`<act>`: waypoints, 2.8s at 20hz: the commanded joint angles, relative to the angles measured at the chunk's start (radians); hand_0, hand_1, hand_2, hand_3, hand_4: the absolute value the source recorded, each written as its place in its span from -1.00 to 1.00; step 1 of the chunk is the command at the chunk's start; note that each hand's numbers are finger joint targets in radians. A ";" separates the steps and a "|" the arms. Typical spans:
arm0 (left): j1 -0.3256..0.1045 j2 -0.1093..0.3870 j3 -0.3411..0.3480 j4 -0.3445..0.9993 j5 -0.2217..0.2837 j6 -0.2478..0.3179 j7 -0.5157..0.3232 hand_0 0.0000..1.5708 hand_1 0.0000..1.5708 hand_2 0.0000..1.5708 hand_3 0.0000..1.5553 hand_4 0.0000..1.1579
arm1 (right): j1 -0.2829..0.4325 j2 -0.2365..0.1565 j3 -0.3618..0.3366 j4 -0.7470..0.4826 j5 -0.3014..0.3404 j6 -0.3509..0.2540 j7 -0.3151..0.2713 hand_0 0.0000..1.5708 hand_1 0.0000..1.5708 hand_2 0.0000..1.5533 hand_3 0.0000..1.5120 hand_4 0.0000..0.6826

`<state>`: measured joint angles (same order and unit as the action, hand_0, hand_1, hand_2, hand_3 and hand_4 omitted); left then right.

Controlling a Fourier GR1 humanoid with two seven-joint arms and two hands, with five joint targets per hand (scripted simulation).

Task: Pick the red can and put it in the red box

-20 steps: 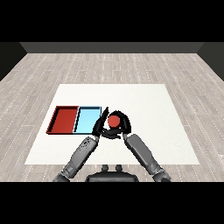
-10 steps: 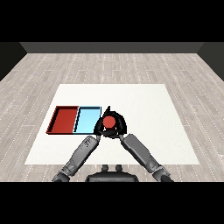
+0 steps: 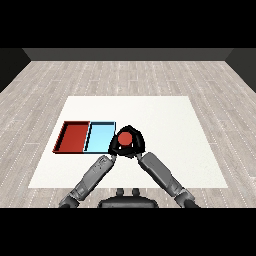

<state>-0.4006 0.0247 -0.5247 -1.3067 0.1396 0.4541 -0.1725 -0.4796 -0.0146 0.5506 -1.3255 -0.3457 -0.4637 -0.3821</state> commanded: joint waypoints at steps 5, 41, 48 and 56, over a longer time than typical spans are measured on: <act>-0.075 -0.023 -0.044 0.114 0.014 0.090 0.030 1.00 1.00 0.92 0.79 0.64 | -0.059 0.008 -0.050 0.016 0.004 0.058 0.023 0.87 0.87 0.85 0.84 0.64; -0.018 -0.025 0.041 0.034 0.015 0.054 -0.036 1.00 1.00 1.00 0.91 0.98 | 0.068 -0.089 -0.176 -0.253 0.114 0.094 0.083 -1.00 -1.00 -1.00 -1.00 -1.00; 0.054 0.018 0.083 0.002 -0.003 0.042 -0.054 1.00 1.00 0.98 0.87 0.93 | 0.090 -0.163 -0.299 -0.470 0.109 0.087 0.160 -1.00 -1.00 -1.00 -1.00 -1.00; 0.039 0.121 0.152 -0.082 -0.066 0.032 0.015 1.00 1.00 1.00 0.88 0.94 | 0.282 -0.207 -0.473 -0.382 -0.032 0.252 0.036 -1.00 -1.00 -1.00 -1.00 -1.00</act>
<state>-0.3351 0.1036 -0.4094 -1.3799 0.1039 0.4910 -0.1692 -0.2877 -0.2009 0.1527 -1.7688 -0.3147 -0.3042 -0.2502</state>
